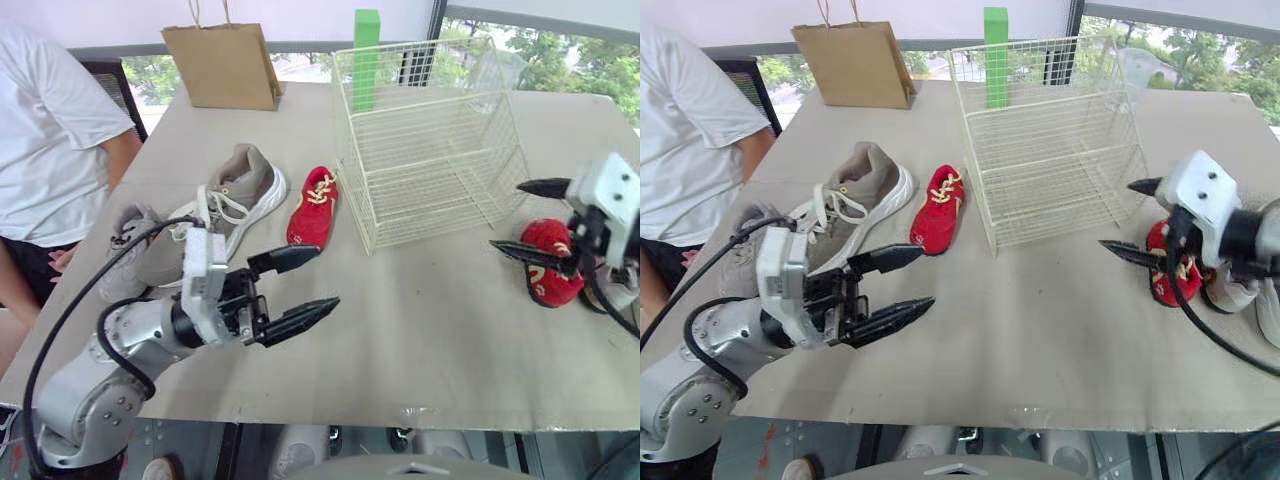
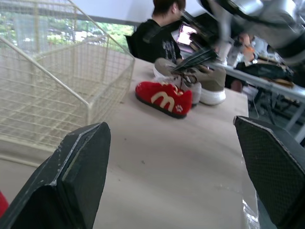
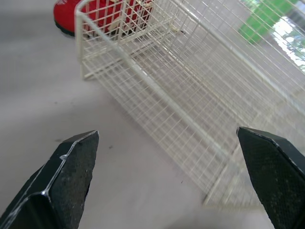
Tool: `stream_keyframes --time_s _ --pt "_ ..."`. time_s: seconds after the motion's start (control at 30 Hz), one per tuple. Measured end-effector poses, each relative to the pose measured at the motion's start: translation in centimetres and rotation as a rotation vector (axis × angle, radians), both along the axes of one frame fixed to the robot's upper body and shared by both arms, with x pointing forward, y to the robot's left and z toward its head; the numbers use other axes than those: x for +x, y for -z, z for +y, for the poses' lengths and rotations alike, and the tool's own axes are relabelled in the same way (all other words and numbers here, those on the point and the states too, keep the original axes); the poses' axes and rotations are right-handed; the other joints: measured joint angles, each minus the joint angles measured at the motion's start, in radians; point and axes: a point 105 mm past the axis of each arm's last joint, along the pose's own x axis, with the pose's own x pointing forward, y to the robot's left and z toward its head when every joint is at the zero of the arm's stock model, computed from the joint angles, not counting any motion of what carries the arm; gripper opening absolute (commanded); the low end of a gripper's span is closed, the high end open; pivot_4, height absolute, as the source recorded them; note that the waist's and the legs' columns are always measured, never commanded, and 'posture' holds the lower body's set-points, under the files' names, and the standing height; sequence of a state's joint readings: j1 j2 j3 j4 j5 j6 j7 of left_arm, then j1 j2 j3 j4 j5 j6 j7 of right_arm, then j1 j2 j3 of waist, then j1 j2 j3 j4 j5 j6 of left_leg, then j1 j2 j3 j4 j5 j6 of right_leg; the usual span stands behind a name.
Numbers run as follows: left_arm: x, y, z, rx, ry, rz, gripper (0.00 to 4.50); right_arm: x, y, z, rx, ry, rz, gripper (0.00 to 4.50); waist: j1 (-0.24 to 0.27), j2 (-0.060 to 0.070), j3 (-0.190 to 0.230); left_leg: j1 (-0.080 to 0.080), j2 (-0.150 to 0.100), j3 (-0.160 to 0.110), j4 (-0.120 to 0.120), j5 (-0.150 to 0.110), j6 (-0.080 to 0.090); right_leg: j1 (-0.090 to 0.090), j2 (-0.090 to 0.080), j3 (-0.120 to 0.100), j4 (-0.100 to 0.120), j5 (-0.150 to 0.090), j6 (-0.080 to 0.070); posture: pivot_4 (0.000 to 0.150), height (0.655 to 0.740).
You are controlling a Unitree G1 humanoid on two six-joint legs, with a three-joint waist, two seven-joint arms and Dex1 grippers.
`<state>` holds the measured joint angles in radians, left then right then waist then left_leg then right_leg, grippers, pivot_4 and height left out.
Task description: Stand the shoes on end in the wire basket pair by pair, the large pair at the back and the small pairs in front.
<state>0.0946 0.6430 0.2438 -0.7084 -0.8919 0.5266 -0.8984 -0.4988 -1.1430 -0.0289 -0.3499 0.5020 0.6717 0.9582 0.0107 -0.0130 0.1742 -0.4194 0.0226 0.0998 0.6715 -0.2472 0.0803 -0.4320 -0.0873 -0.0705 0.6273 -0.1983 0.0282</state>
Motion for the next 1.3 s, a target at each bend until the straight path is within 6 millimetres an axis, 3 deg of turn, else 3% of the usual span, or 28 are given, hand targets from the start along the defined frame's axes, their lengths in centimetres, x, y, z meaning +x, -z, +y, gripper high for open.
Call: stream_keyframes --time_s 0.13,0.2,0.27,0.37,0.5,0.8,1.3 --pt "-0.3 0.3 -0.4 -0.007 -0.009 -0.017 4.44 2.9 0.9 0.4 -0.124 -0.024 0.084 4.50 0.000 -0.001 0.000 -0.003 0.000 0.000 0.001 0.001 -0.002 -0.002 0.000 -0.001 -0.001 0.000 0.000 0.150 0.7400" --pt "-0.4 0.4 -0.3 -0.005 -0.019 -0.026 4.50 4.4 1.8 0.4 -0.204 -0.034 0.126 3.99 0.001 -0.001 0.001 -0.004 0.000 -0.001 0.001 0.002 -0.002 -0.002 0.001 -0.002 -0.001 0.000 0.000 0.150 0.7400" --pt "-0.4 0.4 -0.4 -0.008 -0.019 -0.032 4.50 5.6 2.8 0.3 -0.283 -0.042 0.156 3.28 0.001 -0.001 0.001 -0.005 0.000 -0.001 0.002 0.002 -0.002 -0.002 0.003 -0.003 -0.001 0.000 0.000 0.150 0.7400" --pt "-0.1 0.3 -0.4 -0.014 -0.041 -0.035 4.50 7.2 4.7 0.3 -0.406 -0.089 0.217 1.80 0.002 -0.001 0.001 -0.006 0.000 -0.001 0.003 0.002 -0.002 -0.002 0.006 -0.005 -0.001 0.000 0.000 0.150 0.7400" --pt "0.1 0.2 -0.4 -0.017 -0.072 -0.035 4.50 7.4 5.1 -0.1 -0.510 -0.151 0.261 0.09 0.003 -0.001 0.001 -0.009 0.000 -0.004 0.004 0.002 -0.002 -0.002 0.006 -0.010 -0.001 0.002 0.003 0.150 0.7400" --pt "0.5 0.5 -0.4 -0.029 -0.119 -0.014 4.50 3.4 3.3 2.0 -0.499 -0.179 0.375 0.09 0.001 0.005 0.004 -0.011 0.001 -0.009 0.008 0.002 -0.003 -0.003 0.000 -0.016 0.001 0.002 0.002 0.150 0.7400" --pt "-0.1 2.2 0.9 -0.047 -0.227 0.036 4.50 -1.7 4.9 2.9 -0.241 0.093 0.399 0.09 0.008 0.004 0.003 -0.013 0.000 -0.016 0.012 -0.001 -0.008 -0.001 -0.003 -0.018 0.001 0.000 0.000 0.150 0.7400"
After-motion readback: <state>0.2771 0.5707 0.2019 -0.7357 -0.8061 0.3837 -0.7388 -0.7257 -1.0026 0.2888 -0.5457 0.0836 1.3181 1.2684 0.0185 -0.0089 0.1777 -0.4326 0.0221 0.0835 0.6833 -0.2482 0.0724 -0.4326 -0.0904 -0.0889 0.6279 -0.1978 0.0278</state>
